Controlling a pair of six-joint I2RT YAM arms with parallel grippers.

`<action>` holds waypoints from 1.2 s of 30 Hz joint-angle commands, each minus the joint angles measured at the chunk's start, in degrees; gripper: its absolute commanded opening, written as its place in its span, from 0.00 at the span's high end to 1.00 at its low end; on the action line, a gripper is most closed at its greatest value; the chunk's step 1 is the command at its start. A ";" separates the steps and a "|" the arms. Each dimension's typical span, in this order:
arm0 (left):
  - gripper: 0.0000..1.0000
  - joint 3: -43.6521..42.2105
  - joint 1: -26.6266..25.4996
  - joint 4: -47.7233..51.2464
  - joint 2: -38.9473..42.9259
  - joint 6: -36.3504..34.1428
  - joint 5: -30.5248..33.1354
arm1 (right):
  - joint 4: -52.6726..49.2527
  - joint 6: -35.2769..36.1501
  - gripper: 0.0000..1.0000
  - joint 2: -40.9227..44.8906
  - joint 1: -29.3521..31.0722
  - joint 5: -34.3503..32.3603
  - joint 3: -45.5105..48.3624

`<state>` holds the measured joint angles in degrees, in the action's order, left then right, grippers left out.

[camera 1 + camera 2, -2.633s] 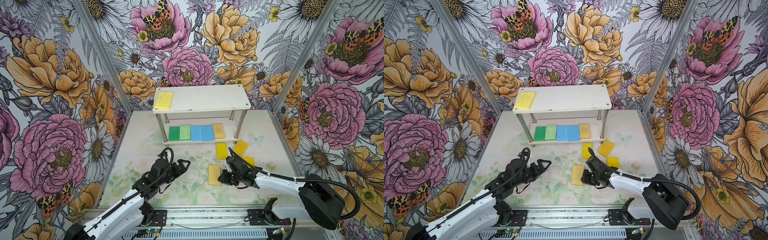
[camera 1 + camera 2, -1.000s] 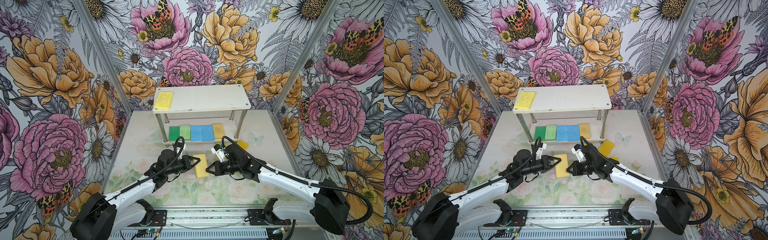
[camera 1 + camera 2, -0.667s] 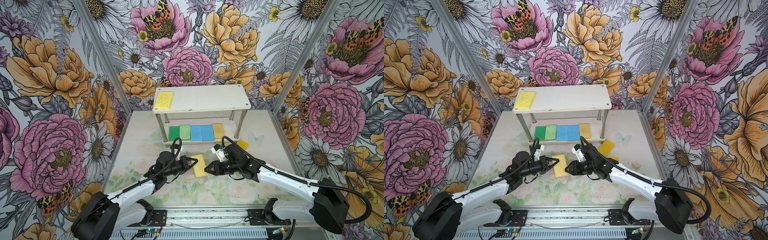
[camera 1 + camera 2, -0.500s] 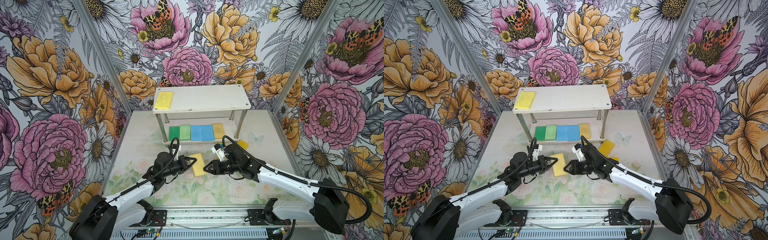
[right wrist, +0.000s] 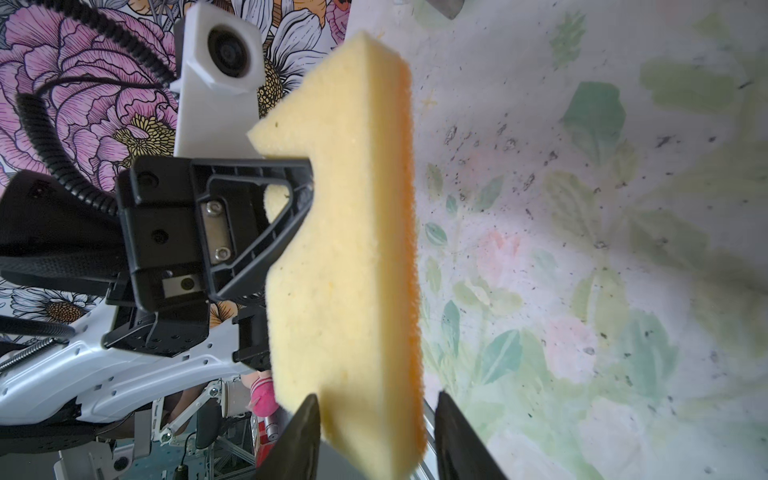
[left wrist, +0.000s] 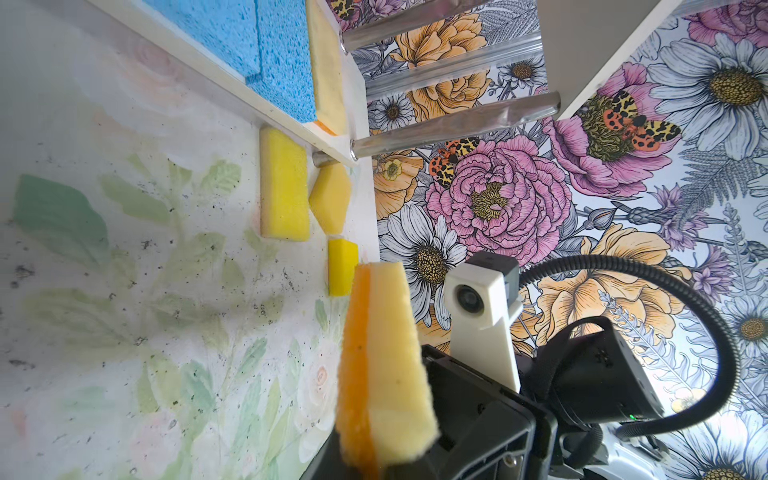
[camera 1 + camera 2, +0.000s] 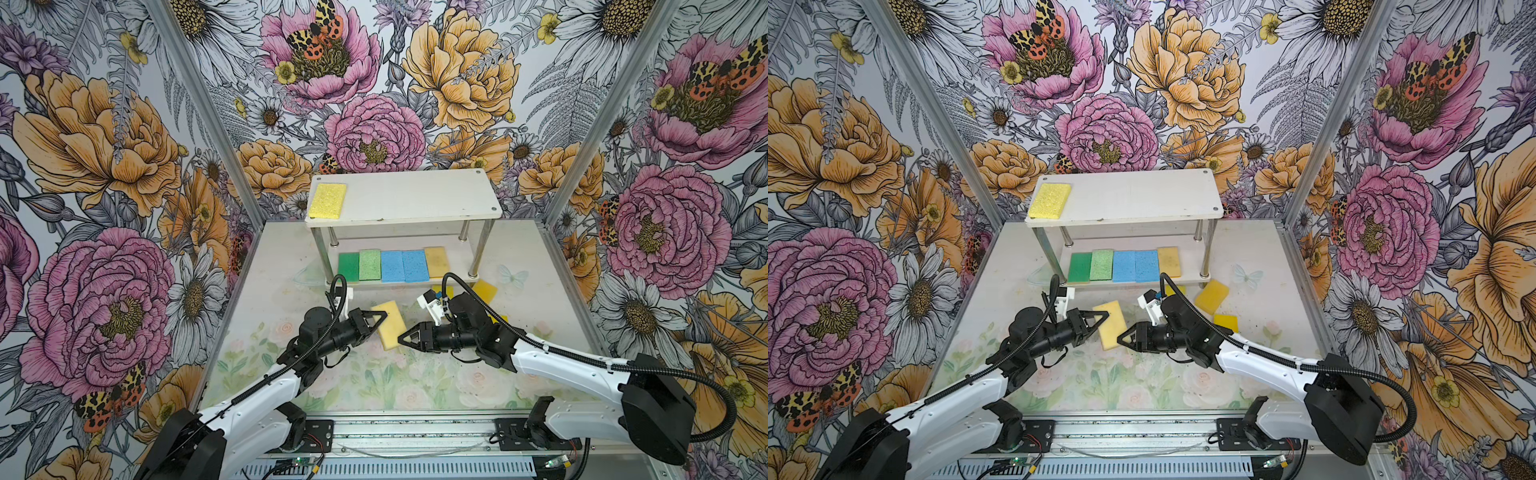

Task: Place and organize the cleaning sponges onto the shelf
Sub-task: 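Lift the beige sponge with the right gripper toward the left gripper, then carry the beige sponge up to the upper shelf tier while the left arm withdraws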

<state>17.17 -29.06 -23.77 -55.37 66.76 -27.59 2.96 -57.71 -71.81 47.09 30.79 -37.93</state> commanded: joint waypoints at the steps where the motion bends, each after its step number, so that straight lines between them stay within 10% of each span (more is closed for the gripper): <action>1: 0.95 -0.55 0.80 0.20 0.98 -0.05 0.88 | 2.54 -0.93 0.57 -0.43 0.55 0.66 -0.52; 15: 0.92 -0.73 0.99 0.05 0.53 0.12 0.42 | 1.87 -0.47 0.91 0.26 0.64 -0.35 -0.58; 28: 0.04 2.75 7.15 14.87 11.57 -4.31 -3.01 | -7.27 4.22 0.97 2.51 0.06 -3.61 -7.53; 36: 0.01 2.29 17.98 29.31 27.62 -4.71 -6.80 | -15.24 9.52 0.98 -0.37 -0.93 -2.66 -19.01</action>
<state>18.55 -13.69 -2.33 -31.20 63.46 -31.59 -8.45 -51.99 -71.37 46.76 28.32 -52.60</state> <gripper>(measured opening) 0.987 0.058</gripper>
